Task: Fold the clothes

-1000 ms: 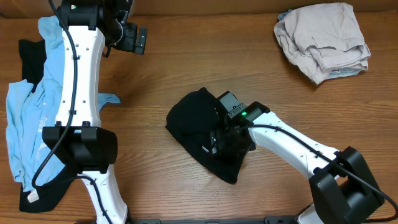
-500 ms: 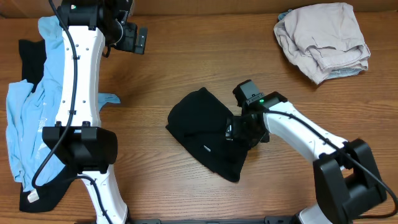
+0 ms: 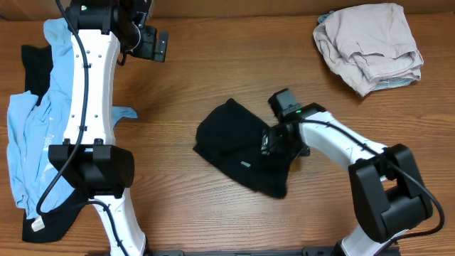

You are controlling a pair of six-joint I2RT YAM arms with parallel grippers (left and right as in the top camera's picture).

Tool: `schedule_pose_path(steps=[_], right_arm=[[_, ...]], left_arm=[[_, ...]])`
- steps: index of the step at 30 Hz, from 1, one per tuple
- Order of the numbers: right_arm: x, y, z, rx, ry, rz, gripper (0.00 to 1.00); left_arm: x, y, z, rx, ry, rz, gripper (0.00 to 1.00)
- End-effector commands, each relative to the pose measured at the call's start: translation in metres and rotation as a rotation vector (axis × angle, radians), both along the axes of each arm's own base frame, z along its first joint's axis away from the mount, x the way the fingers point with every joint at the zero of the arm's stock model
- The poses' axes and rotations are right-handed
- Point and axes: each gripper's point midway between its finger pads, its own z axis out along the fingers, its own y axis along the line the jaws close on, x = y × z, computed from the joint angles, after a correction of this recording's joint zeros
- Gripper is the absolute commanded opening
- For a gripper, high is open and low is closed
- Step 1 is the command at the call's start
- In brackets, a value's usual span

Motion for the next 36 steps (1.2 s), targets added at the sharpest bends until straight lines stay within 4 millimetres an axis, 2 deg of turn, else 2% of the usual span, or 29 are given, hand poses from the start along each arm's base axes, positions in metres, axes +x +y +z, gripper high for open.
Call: schedule_pose_path(steps=[1, 4, 6, 8, 11, 15, 17, 19, 21, 23, 25, 28, 30, 33, 36], right_arm=[[0.033, -0.063, -0.016, -0.159, -0.086, -0.133, 0.85], [0.072, -0.086, -0.009, -0.111, -0.210, -0.235, 0.85], [0.095, -0.091, 0.003, -0.044, -0.268, -0.277, 0.88], [0.114, -0.089, 0.024, 0.048, -0.292, -0.296, 0.91], [0.133, -0.080, 0.074, 0.164, -0.307, -0.316, 1.00], [0.132, -0.075, 0.146, 0.209, -0.311, -0.416, 1.00], [0.122, -0.068, 0.171, 0.233, -0.301, -0.475, 1.00], [0.107, -0.060, 0.185, 0.265, -0.271, -0.577, 1.00], [0.089, -0.052, 0.186, 0.282, -0.203, -0.703, 1.00], [0.068, -0.042, 0.178, 0.274, -0.100, -0.854, 1.00], [0.052, -0.031, 0.166, 0.255, -0.012, -0.997, 1.00], [0.038, -0.012, 0.147, 0.244, 0.060, -1.176, 1.00], [0.039, 0.004, 0.131, 0.260, 0.053, -1.240, 1.00], [0.048, 0.028, 0.109, 0.322, 0.013, -1.246, 1.00], [0.056, 0.039, 0.090, 0.366, -0.030, -1.262, 1.00]], left_arm=[[0.002, 0.000, -0.005, -0.002, 0.007, 0.010, 1.00], [0.003, 0.000, -0.004, -0.003, 0.001, 0.009, 1.00], [0.003, 0.000, -0.004, -0.005, -0.001, 0.008, 1.00], [0.003, 0.000, -0.004, -0.005, -0.001, 0.008, 1.00], [0.003, -0.001, -0.004, -0.006, 0.000, 0.008, 1.00], [0.001, 0.000, -0.005, -0.005, 0.008, 0.009, 1.00], [0.001, 0.000, -0.005, -0.005, 0.009, 0.009, 1.00], [0.001, 0.000, -0.005, -0.005, 0.008, 0.009, 1.00], [0.002, 0.000, -0.004, -0.005, 0.006, 0.008, 1.00], [0.002, 0.000, -0.004, -0.005, 0.005, 0.008, 1.00], [0.002, 0.000, -0.004, -0.005, 0.006, 0.008, 1.00], [0.001, 0.000, -0.005, -0.005, 0.007, 0.008, 1.00], [0.001, 0.000, -0.005, -0.005, 0.008, 0.008, 1.00], [0.001, 0.000, -0.005, -0.005, 0.011, 0.008, 1.00], [0.000, 0.000, -0.005, -0.005, 0.014, 0.008, 1.00]])
